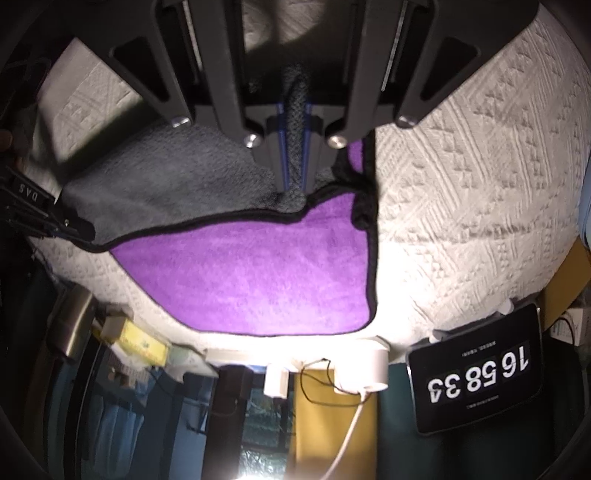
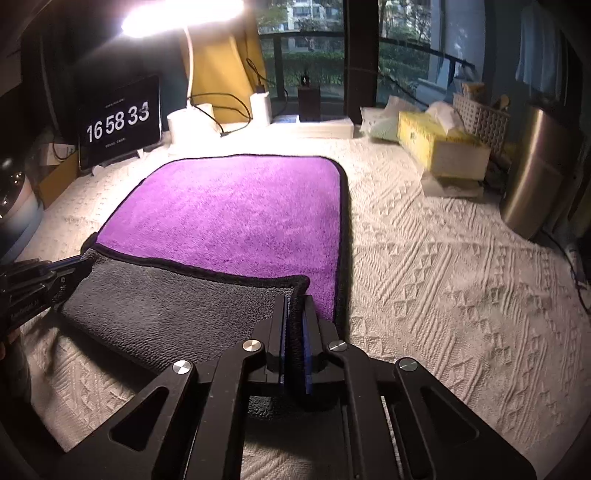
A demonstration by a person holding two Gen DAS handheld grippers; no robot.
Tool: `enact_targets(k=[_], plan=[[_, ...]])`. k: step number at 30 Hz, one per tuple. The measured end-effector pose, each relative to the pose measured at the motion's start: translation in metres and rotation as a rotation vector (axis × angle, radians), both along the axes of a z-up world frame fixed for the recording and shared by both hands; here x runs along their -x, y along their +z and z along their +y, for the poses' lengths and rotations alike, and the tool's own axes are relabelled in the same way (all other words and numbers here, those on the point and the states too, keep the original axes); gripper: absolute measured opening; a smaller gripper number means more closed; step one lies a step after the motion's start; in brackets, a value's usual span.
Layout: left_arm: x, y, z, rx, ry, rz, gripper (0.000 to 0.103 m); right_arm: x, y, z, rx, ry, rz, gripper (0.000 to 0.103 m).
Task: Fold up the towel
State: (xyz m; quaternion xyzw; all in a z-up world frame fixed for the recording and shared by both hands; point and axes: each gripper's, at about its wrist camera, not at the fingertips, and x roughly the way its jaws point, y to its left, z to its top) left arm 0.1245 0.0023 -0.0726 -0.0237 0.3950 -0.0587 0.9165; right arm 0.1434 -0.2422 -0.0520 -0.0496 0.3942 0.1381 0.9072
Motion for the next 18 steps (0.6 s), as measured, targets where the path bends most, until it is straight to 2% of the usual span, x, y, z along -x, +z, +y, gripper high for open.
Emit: enact_targets(k=[7,13,18], plan=[[0.008,0.023,0.000,-0.001,0.001,-0.090,0.006,0.009,0.021,-0.001,-0.001,-0.004,-0.068,0.006],[0.001,0.031,0.003,-0.006,0.005,-0.120,0.006,0.006,0.032,0.001,0.002,-0.013,-0.107,0.006],[0.000,0.039,0.002,-0.007,0.023,-0.181,0.006,-0.001,0.040,0.003,0.011,-0.027,-0.149,0.006]])
